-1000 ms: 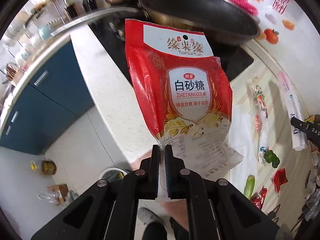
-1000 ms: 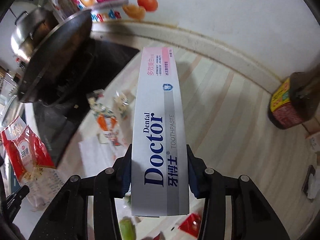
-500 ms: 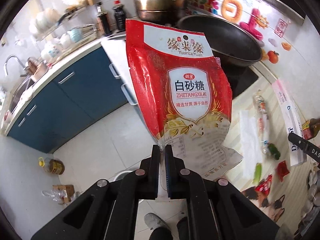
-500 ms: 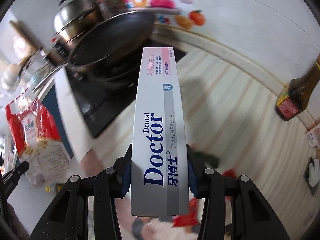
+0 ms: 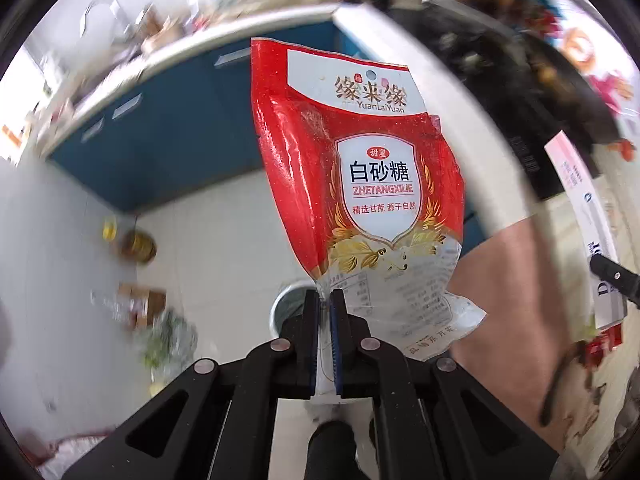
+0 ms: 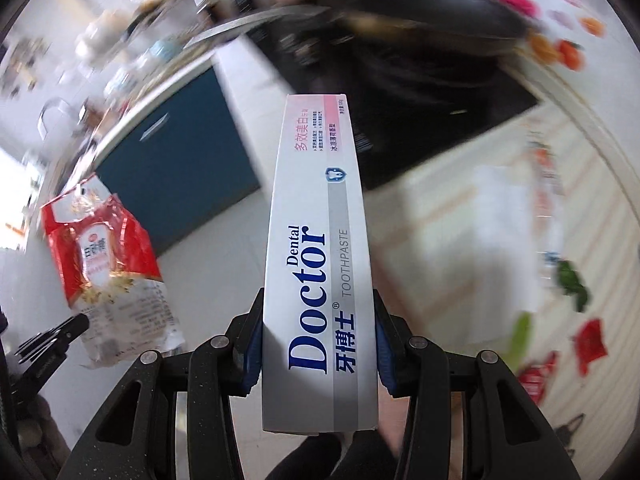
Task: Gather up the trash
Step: 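Carry the sugar bag and toothpaste box to the bin and release both, then grasp the green cucumber with the left tool while the right tool grasps the red packet, then carry the cucumber and red packet to the bin and release both, then raise both tools back toward the counter, then grasp the white paper towel with the left tool while the right tool grasps the red wrapper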
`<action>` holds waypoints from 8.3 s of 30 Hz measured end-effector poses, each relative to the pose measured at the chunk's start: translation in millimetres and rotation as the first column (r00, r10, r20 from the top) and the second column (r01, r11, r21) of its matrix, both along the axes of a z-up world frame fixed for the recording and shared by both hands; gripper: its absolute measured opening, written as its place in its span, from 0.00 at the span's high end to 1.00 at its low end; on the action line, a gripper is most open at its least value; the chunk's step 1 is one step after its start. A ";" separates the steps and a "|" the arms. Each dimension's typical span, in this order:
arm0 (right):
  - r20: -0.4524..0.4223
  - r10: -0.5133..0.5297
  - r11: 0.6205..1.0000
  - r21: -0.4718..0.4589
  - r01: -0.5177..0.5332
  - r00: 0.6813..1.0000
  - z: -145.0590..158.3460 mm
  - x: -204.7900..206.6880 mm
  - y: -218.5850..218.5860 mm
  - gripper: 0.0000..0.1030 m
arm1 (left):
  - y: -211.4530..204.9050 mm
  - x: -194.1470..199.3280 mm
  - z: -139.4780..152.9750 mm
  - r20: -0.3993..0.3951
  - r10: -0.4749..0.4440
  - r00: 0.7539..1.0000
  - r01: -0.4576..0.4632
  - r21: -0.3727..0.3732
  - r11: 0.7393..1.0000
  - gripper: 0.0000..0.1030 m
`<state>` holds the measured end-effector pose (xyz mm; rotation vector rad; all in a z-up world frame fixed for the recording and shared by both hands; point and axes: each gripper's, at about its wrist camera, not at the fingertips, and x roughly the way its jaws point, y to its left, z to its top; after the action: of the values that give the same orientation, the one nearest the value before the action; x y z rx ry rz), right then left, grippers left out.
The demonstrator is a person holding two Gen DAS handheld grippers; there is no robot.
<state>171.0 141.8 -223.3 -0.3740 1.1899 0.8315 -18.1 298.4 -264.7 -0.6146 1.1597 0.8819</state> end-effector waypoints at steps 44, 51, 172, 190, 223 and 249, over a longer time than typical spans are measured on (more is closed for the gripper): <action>-0.419 0.177 0.862 -0.371 -0.346 0.890 -522.7 -103.8 144.2 0.05 | 91.5 -142.5 -479.6 -0.270 0.149 0.951 -0.265 -0.468 0.843 0.06; -0.233 0.277 0.867 -0.358 -0.348 0.932 -433.3 -129.0 136.3 0.00 | 73.8 -146.5 -392.8 -0.274 0.164 0.948 -0.249 -0.313 0.916 0.06; -0.239 0.166 0.959 -0.186 -0.213 0.957 -405.9 -138.6 115.8 0.96 | 59.6 -92.0 -392.3 -0.158 0.195 0.968 -0.237 -0.324 0.916 0.88; -0.362 0.179 0.923 -0.261 -0.284 0.915 -561.2 -151.2 146.5 0.54 | 71.0 -124.3 -497.2 -0.193 0.242 0.951 -0.303 -0.417 0.857 0.42; -0.068 0.082 0.993 0.089 -0.075 0.994 -8.1 -102.8 -27.7 0.01 | -42.1 -59.9 -10.1 0.038 0.071 0.997 -0.073 0.072 0.995 0.05; -0.165 -0.575 0.813 -0.008 0.582 0.801 -65.2 129.0 -310.0 0.99 | -215.0 323.0 -93.8 -0.111 -0.490 0.864 0.465 -0.195 0.864 0.05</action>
<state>300.0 -168.3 -288.6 0.1074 1.3346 0.3478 304.9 83.4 -358.5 -0.3599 1.4584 0.4129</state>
